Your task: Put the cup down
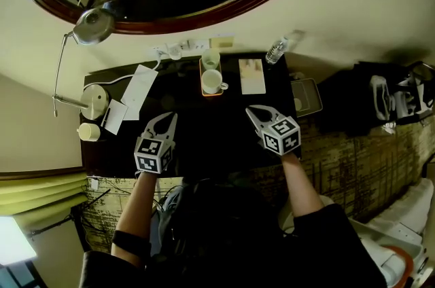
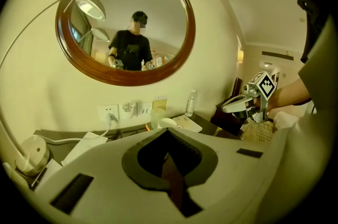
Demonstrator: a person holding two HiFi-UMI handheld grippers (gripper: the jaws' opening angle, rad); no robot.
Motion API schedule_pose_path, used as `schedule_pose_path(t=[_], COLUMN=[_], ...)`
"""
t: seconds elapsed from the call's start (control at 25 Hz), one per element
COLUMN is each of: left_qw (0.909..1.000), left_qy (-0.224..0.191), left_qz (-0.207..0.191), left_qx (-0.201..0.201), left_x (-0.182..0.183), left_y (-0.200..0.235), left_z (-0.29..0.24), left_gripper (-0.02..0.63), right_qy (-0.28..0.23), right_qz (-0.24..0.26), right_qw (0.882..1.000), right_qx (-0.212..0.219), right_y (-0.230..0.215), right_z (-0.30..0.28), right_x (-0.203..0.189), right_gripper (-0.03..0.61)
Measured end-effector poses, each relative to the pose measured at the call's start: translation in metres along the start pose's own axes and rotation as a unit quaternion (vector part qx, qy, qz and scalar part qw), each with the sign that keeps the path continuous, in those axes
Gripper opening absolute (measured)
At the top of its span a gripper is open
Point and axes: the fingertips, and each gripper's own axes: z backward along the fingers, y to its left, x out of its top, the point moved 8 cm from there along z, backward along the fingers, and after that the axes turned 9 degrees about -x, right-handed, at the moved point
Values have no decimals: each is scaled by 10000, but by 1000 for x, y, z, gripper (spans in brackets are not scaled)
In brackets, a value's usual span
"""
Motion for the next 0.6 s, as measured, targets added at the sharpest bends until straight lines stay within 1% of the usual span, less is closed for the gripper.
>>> schedule_pose_path(t=[0.2,0.28,0.32,0.4,0.44,0.52,0.6], left_qw=[10000,10000,9999,9999,9999,9997,9994], left_qy=[13,18,16,11,7,2,17], left_qz=[23,16,27,47,49,81,129], left_qx=[46,96,128,145,147,222,311], left_x=[2,3,3,5,8,7,6], left_y=[-1,0,2,2,0,1,1], left_z=[-3,-4,-4,-5,-6,-6,-5], left_gripper=[6,6,6,6,6,5,5], right_qy=[47,7,-11,-8,12,63,114], right_qz=[-10,9,25,68,85,97,122], right_qw=[9999,10000,10000,9999,9999,9999,9998], right_qx=[111,33,-29,-93,-79,0,83], right_y=[-1,-3,-5,-10,-11,-15,-20], right_z=[-7,-11,-14,-23,-28,-40,-56], right_x=[-5,-5,-6,-8,-10,-14,-19], right_gripper=[3,12,34,35,56,161,247])
